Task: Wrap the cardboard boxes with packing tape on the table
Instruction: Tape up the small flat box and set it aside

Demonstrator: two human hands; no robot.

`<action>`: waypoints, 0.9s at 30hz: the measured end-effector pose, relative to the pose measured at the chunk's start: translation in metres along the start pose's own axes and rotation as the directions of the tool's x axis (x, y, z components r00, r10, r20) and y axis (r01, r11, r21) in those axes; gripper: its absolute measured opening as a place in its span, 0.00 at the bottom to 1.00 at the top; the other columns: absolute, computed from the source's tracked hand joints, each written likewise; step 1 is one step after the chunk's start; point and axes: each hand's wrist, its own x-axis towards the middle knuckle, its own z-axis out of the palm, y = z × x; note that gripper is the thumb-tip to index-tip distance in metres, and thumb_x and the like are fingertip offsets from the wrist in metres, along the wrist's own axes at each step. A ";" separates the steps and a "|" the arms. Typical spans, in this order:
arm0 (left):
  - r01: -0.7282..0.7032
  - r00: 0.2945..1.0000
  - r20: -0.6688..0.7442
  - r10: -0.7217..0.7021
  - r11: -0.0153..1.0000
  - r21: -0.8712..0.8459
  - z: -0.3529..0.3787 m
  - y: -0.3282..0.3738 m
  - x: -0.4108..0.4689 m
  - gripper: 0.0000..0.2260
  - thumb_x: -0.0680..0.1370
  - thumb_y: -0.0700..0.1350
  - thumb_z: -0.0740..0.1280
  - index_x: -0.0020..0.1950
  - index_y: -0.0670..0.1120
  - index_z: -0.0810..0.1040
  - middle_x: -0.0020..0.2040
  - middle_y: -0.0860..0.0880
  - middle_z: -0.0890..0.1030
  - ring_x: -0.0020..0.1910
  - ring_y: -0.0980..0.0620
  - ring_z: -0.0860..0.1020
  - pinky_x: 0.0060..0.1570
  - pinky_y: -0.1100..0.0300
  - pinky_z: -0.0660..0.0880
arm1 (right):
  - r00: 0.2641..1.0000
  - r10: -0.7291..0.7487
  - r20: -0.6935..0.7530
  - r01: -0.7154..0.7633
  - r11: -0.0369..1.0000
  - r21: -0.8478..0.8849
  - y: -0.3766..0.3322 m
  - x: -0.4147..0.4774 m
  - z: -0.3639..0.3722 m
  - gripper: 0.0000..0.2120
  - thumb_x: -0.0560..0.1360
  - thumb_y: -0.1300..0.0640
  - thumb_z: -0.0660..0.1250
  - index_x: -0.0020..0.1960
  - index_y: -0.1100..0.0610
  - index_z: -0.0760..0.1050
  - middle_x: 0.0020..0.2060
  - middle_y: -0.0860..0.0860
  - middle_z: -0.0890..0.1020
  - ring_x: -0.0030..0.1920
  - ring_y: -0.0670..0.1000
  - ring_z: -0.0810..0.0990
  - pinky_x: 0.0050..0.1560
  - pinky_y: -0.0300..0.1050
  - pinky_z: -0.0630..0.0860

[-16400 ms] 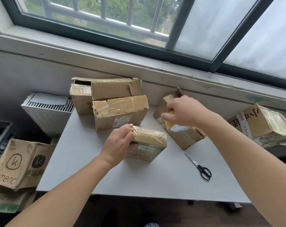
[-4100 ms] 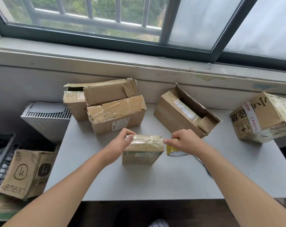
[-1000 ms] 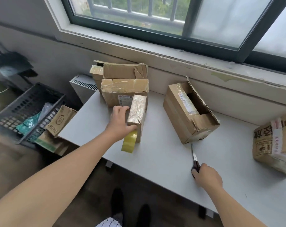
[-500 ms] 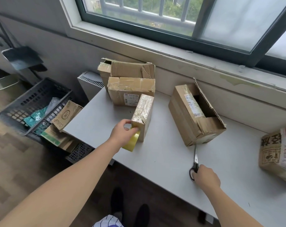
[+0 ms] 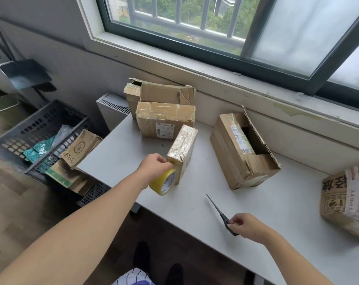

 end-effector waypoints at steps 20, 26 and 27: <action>-0.123 0.977 0.175 0.119 0.992 0.012 -0.011 0.003 0.005 0.05 0.79 0.51 0.71 0.54 0.54 0.82 0.52 0.47 0.84 0.50 0.46 0.81 0.51 0.53 0.78 | 0.938 -0.335 0.084 0.321 0.935 0.148 -0.138 -0.031 -0.044 0.23 0.72 0.32 0.69 0.46 0.53 0.76 0.35 0.45 0.82 0.37 0.42 0.75 0.44 0.41 0.68; -0.131 0.968 0.222 0.113 0.989 0.064 -0.009 0.005 0.008 0.05 0.78 0.52 0.71 0.53 0.54 0.82 0.53 0.49 0.84 0.54 0.46 0.82 0.54 0.51 0.78 | 0.933 -0.359 0.028 0.350 0.921 0.170 -0.149 -0.025 -0.042 0.22 0.76 0.38 0.71 0.50 0.58 0.78 0.35 0.45 0.83 0.35 0.39 0.76 0.44 0.39 0.69; -0.128 0.969 0.219 0.111 0.990 0.065 -0.009 0.006 0.009 0.05 0.79 0.51 0.71 0.53 0.54 0.82 0.53 0.49 0.84 0.54 0.46 0.81 0.54 0.51 0.78 | 0.933 -0.359 0.027 0.350 0.922 0.164 -0.151 -0.024 -0.041 0.22 0.76 0.38 0.71 0.50 0.58 0.78 0.35 0.45 0.82 0.35 0.39 0.76 0.44 0.39 0.70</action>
